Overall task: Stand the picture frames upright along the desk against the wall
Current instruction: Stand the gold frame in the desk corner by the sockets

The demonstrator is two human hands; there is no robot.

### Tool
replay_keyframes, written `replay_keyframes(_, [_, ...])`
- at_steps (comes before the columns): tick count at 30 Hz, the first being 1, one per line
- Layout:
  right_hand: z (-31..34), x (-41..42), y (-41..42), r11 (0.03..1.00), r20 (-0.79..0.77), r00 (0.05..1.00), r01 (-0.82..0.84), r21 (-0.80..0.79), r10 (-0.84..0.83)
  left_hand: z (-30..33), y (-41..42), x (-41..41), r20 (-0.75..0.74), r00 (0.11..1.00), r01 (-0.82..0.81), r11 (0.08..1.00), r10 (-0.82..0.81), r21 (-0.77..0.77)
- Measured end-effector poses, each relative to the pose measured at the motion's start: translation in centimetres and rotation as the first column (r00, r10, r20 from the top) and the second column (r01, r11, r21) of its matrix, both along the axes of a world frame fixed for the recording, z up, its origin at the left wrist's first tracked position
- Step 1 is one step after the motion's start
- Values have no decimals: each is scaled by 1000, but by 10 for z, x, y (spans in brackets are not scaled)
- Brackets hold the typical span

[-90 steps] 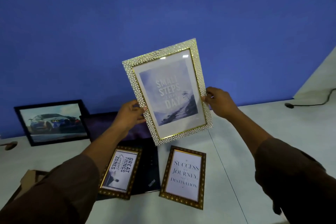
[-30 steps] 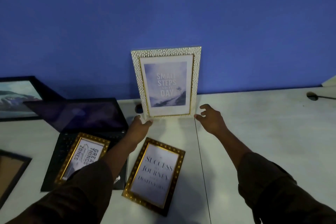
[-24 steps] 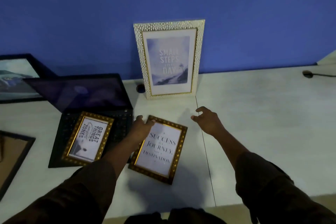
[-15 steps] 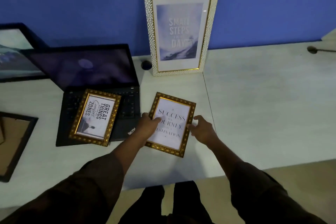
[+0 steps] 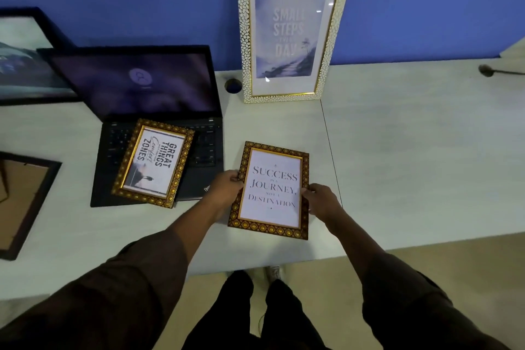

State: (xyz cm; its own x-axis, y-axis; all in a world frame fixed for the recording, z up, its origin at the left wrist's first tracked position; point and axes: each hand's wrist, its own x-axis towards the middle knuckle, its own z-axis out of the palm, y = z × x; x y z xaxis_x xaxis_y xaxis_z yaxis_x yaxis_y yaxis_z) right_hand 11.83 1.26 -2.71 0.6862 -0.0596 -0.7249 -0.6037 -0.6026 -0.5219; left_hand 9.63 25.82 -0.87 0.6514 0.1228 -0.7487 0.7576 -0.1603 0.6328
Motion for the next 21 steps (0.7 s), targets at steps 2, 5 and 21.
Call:
replay_keyframes(2, [5,4,-4,999,27,999,-43,24,43,2,2,-6,30,998,-57,998,57,15])
replay_keyframes(5, [20,18,2,986,97,985,-150,67,144,14,10,-20,93,981,-172,985,169,27])
replay_keyframes(21, [96,5,200,676,361,683,-717,168,635,95,130,-185,399,710,-681,710,580,180])
